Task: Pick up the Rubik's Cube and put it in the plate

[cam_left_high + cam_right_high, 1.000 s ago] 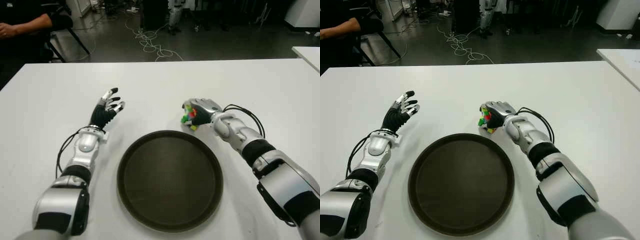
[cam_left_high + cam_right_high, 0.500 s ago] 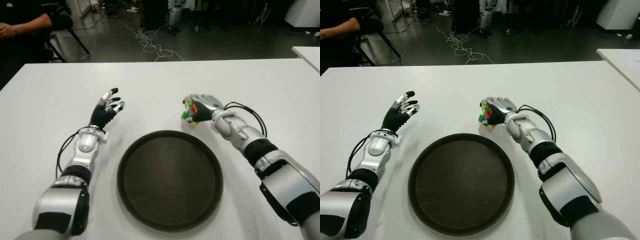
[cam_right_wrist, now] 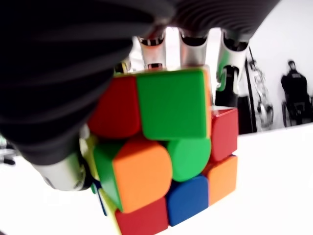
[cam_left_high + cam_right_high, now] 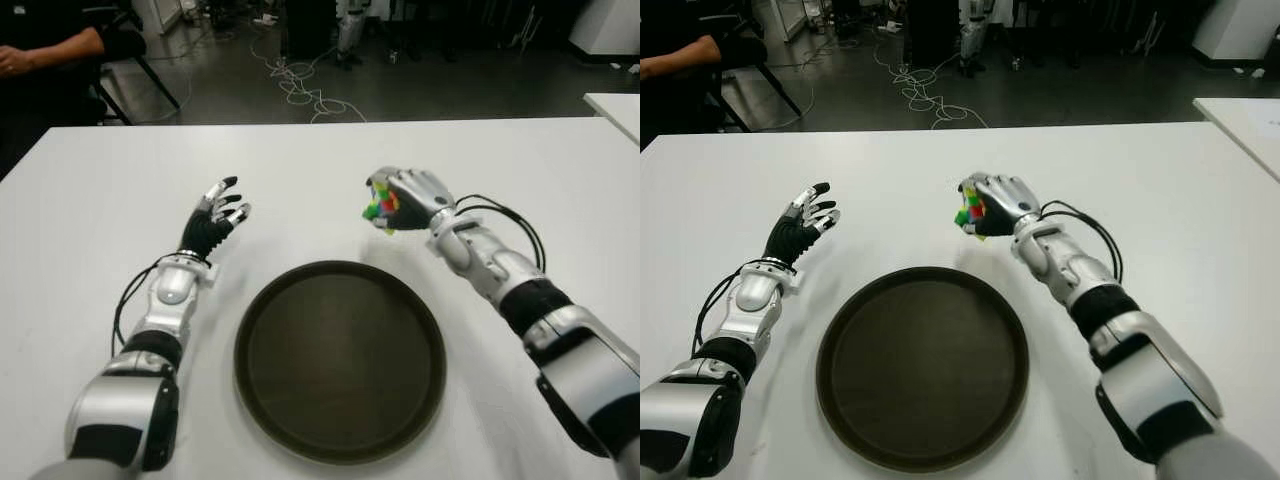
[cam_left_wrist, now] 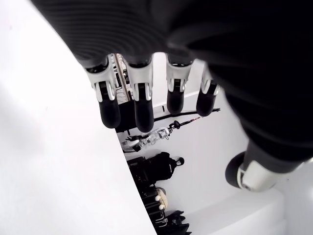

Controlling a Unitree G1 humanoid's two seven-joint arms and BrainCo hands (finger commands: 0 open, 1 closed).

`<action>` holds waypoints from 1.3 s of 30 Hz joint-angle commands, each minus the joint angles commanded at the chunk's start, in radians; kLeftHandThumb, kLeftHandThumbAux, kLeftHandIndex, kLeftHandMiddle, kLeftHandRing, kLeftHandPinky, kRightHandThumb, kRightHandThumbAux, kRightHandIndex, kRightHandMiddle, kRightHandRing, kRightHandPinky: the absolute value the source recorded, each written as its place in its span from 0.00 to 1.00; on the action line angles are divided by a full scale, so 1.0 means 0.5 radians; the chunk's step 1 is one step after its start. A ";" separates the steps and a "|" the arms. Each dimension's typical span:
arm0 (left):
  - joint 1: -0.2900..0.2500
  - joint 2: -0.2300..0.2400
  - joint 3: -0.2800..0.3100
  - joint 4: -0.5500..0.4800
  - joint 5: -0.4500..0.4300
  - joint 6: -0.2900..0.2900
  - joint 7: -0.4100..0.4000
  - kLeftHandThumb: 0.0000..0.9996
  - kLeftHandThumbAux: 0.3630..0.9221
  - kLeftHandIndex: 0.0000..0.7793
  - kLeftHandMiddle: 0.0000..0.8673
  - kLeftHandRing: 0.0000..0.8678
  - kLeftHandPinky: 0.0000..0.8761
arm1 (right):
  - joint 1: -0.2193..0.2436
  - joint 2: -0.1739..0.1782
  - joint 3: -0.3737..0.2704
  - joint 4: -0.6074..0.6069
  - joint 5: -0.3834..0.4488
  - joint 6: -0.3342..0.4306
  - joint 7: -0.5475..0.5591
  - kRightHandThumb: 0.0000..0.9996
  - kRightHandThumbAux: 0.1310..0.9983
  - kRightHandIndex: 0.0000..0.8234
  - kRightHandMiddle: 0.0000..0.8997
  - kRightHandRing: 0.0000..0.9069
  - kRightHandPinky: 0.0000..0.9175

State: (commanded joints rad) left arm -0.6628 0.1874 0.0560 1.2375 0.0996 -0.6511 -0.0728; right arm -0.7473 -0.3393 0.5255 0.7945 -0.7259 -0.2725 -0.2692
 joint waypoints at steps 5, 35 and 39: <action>-0.001 -0.001 0.000 -0.001 0.000 -0.005 0.000 0.15 0.42 0.07 0.09 0.12 0.18 | 0.056 -0.042 -0.037 -0.168 -0.008 0.024 0.012 0.94 0.63 0.50 0.45 0.55 0.54; -0.007 -0.003 0.005 0.005 -0.004 0.001 0.012 0.15 0.41 0.08 0.11 0.14 0.19 | 0.467 -0.104 -0.211 -0.935 -0.004 -0.104 0.015 0.94 0.63 0.45 0.50 0.55 0.54; -0.008 0.000 0.000 0.002 0.002 -0.002 0.014 0.16 0.43 0.08 0.10 0.13 0.18 | 0.533 -0.084 -0.174 -1.026 0.003 -0.224 0.020 0.93 0.63 0.43 0.50 0.57 0.55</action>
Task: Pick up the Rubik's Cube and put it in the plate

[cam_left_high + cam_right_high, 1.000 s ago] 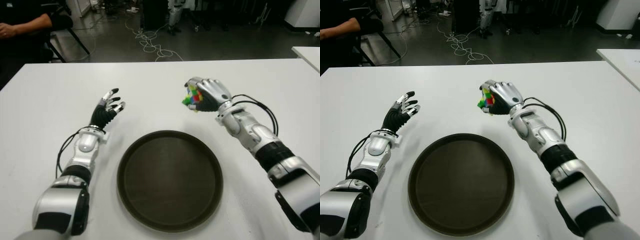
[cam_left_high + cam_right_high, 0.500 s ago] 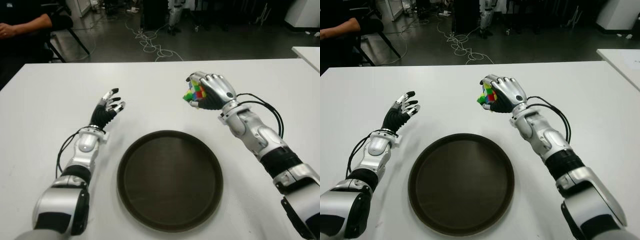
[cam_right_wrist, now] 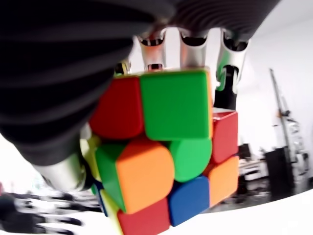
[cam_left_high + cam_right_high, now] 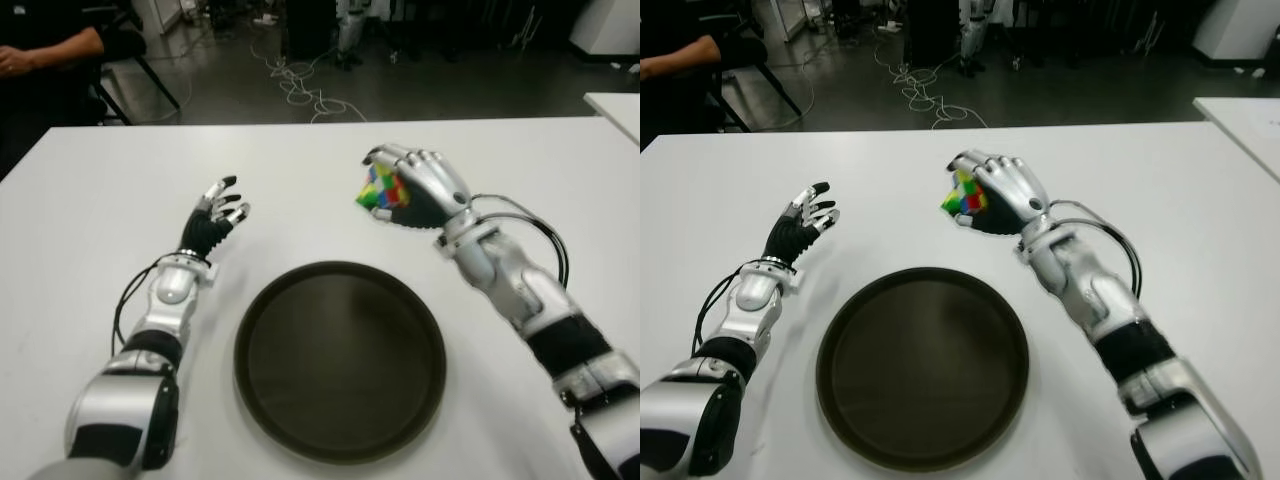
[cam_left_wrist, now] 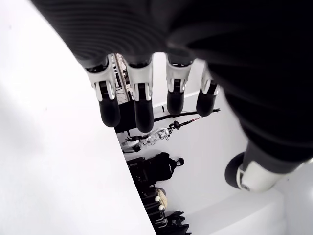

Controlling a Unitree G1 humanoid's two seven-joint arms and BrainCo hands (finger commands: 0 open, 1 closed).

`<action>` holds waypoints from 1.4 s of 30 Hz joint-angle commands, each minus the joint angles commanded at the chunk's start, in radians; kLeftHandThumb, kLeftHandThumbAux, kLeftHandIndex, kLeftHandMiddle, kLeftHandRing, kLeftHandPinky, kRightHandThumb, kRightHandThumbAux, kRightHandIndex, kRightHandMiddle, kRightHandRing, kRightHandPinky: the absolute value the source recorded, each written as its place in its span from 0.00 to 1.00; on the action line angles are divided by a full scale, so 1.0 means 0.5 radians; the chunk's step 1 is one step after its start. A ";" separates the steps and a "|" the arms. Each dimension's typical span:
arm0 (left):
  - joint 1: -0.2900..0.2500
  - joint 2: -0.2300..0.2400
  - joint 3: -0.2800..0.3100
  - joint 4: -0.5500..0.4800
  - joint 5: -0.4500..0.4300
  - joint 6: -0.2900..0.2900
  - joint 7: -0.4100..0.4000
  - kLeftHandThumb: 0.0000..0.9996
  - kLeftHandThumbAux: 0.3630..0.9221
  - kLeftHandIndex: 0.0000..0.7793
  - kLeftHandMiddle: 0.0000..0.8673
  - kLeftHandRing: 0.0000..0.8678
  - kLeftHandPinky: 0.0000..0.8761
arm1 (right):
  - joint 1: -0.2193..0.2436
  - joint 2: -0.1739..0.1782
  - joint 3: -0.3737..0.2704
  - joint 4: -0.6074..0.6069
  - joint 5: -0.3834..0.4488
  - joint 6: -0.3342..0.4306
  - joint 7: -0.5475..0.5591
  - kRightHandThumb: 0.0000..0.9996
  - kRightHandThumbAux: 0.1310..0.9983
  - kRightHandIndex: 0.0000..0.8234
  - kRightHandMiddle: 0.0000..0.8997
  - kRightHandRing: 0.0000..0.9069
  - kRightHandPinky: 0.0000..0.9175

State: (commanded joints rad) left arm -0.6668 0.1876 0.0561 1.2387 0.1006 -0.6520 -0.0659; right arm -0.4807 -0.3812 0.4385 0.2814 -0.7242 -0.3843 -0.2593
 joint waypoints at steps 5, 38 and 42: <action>-0.005 0.001 -0.004 0.006 0.008 -0.003 0.012 0.16 0.44 0.08 0.10 0.13 0.17 | 0.036 0.016 0.032 -0.035 0.000 -0.099 0.074 0.93 0.63 0.43 0.50 0.56 0.57; -0.006 -0.015 0.008 0.013 0.002 0.007 0.015 0.16 0.40 0.07 0.12 0.14 0.17 | 0.075 0.059 0.131 -0.077 0.121 -0.435 0.653 0.93 0.63 0.44 0.50 0.58 0.55; -0.006 -0.015 0.008 0.012 0.002 0.008 0.010 0.16 0.41 0.07 0.11 0.13 0.17 | 0.090 0.063 0.128 -0.086 0.126 -0.448 0.667 0.93 0.63 0.44 0.50 0.57 0.54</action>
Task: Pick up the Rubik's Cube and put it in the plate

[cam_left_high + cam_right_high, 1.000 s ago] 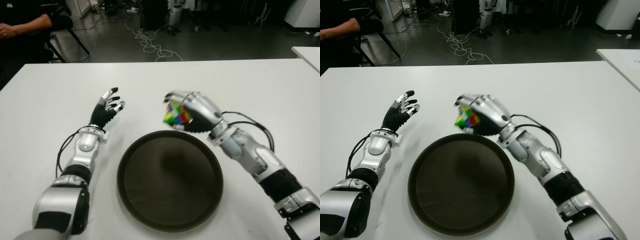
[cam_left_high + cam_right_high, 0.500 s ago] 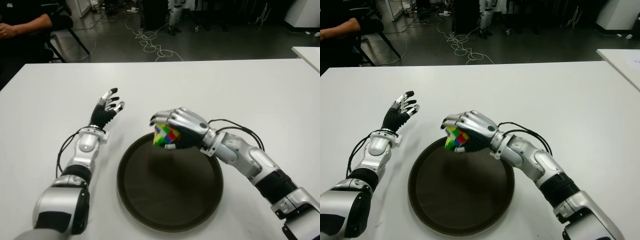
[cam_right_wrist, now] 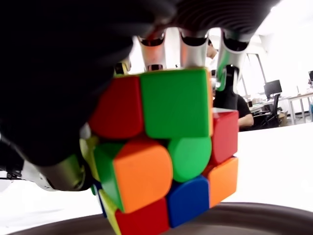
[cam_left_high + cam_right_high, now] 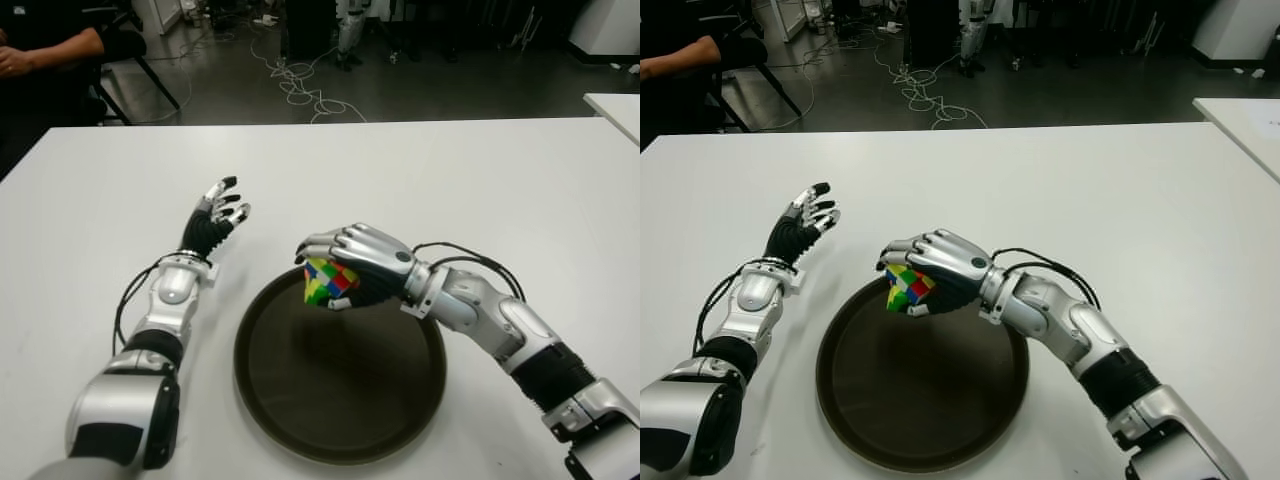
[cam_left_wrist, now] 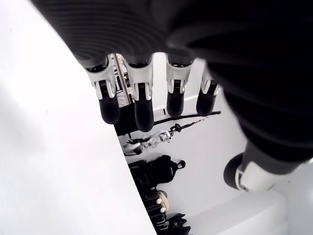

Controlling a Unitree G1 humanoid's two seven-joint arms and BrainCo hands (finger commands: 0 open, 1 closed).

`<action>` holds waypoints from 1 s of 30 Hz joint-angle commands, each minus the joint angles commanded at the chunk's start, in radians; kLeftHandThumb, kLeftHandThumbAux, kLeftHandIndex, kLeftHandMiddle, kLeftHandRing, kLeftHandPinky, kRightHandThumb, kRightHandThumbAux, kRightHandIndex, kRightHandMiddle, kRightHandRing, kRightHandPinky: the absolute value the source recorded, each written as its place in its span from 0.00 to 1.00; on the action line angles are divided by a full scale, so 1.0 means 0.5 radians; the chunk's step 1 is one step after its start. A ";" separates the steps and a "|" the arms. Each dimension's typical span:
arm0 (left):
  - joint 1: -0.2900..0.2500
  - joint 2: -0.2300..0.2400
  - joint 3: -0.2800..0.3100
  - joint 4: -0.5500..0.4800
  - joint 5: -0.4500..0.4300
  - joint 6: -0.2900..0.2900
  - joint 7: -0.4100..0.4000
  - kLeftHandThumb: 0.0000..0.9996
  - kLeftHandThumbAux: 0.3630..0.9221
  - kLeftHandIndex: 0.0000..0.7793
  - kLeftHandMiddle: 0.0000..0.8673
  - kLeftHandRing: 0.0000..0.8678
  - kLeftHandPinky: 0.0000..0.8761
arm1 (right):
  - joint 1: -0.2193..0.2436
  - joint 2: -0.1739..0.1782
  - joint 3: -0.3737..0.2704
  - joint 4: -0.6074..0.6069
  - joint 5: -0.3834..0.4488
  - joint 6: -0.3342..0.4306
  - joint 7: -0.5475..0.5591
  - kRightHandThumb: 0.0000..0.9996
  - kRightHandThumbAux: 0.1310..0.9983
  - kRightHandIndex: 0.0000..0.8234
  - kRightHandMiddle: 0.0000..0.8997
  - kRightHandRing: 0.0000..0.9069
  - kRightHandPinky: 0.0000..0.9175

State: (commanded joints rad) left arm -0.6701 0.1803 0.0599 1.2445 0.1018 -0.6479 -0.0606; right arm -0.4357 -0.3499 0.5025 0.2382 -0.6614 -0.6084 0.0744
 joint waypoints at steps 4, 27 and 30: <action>-0.001 0.000 -0.004 -0.003 0.003 0.004 -0.002 0.16 0.41 0.08 0.11 0.14 0.18 | 0.003 0.005 -0.001 0.020 0.001 -0.020 -0.003 0.93 0.63 0.44 0.50 0.57 0.53; 0.002 -0.001 -0.009 -0.005 0.012 -0.055 0.021 0.16 0.43 0.08 0.11 0.14 0.18 | -0.038 0.042 0.018 0.141 -0.082 -0.019 -0.014 0.14 0.71 0.01 0.00 0.00 0.00; 0.001 -0.002 -0.003 -0.003 0.005 -0.060 0.013 0.16 0.43 0.09 0.13 0.15 0.18 | -0.049 0.056 0.015 0.177 -0.088 -0.025 -0.034 0.07 0.68 0.00 0.00 0.00 0.00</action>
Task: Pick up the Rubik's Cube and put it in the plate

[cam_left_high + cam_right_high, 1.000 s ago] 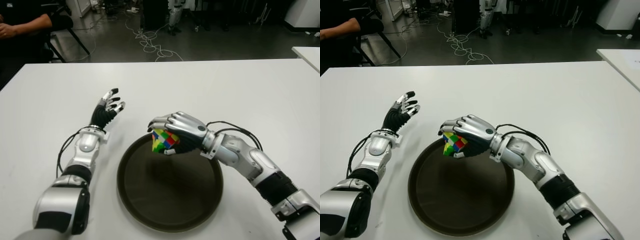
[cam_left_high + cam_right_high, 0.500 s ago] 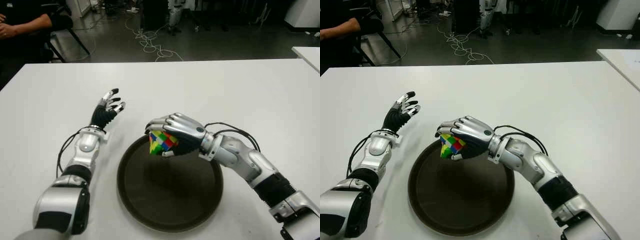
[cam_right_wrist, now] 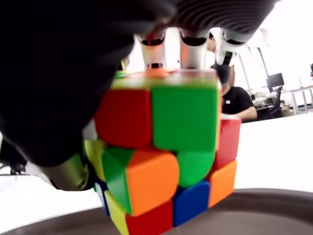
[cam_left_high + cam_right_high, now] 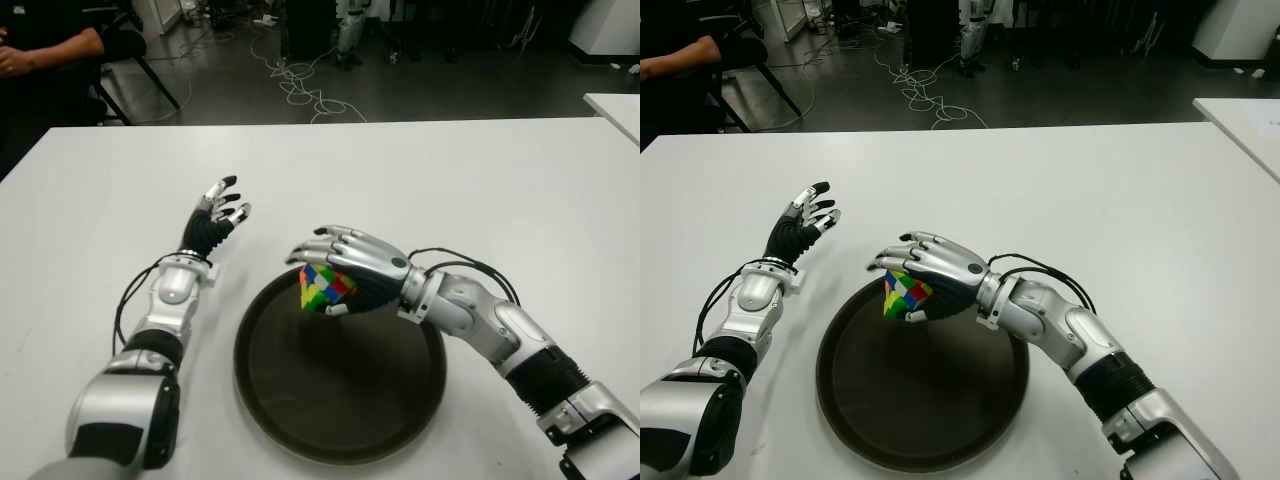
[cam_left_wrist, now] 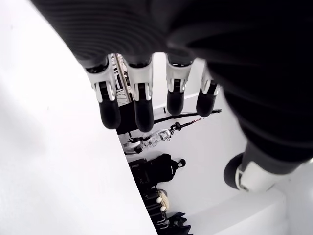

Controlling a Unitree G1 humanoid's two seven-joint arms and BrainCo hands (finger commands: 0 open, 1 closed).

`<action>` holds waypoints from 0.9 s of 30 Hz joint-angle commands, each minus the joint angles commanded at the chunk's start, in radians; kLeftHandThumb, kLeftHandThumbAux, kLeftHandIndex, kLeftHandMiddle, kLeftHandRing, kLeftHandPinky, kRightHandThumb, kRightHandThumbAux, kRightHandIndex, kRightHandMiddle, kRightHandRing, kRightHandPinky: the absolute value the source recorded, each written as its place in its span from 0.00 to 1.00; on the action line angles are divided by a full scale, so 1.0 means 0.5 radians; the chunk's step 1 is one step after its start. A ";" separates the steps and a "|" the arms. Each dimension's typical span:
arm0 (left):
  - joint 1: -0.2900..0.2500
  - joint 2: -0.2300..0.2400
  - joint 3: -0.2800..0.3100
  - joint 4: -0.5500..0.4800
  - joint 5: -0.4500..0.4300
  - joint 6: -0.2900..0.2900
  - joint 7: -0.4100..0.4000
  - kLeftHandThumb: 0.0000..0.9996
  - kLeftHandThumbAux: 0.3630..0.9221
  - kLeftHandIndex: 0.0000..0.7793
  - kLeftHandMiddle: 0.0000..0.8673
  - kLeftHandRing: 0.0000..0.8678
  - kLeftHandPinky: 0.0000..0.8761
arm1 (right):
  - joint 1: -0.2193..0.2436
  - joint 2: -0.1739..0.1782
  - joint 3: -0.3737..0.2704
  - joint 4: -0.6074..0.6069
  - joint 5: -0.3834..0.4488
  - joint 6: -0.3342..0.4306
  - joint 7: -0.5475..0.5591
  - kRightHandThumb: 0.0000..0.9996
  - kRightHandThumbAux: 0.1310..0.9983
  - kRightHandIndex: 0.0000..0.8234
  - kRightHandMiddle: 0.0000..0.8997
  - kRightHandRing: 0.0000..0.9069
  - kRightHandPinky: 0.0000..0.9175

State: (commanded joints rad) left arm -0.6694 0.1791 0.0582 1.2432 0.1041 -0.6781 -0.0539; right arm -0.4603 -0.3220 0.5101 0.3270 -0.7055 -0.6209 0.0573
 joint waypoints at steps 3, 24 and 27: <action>-0.002 0.001 0.002 0.003 -0.001 0.001 -0.001 0.16 0.42 0.09 0.13 0.15 0.18 | -0.006 0.007 -0.002 0.020 -0.012 -0.005 -0.019 0.03 0.67 0.00 0.00 0.00 0.00; -0.011 0.001 0.021 0.024 -0.011 0.034 -0.002 0.18 0.47 0.09 0.14 0.14 0.16 | -0.039 0.011 -0.016 0.051 -0.057 0.027 -0.072 0.00 0.66 0.00 0.00 0.00 0.00; -0.012 0.000 0.022 0.025 -0.012 0.039 -0.004 0.18 0.46 0.09 0.14 0.14 0.16 | -0.039 0.015 -0.021 0.053 -0.053 0.024 -0.090 0.00 0.66 0.00 0.00 0.00 0.00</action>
State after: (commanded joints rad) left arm -0.6756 0.1793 0.0691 1.2557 0.0983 -0.6584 -0.0559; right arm -0.4797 -0.3147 0.4993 0.3537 -0.7322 -0.6091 0.0123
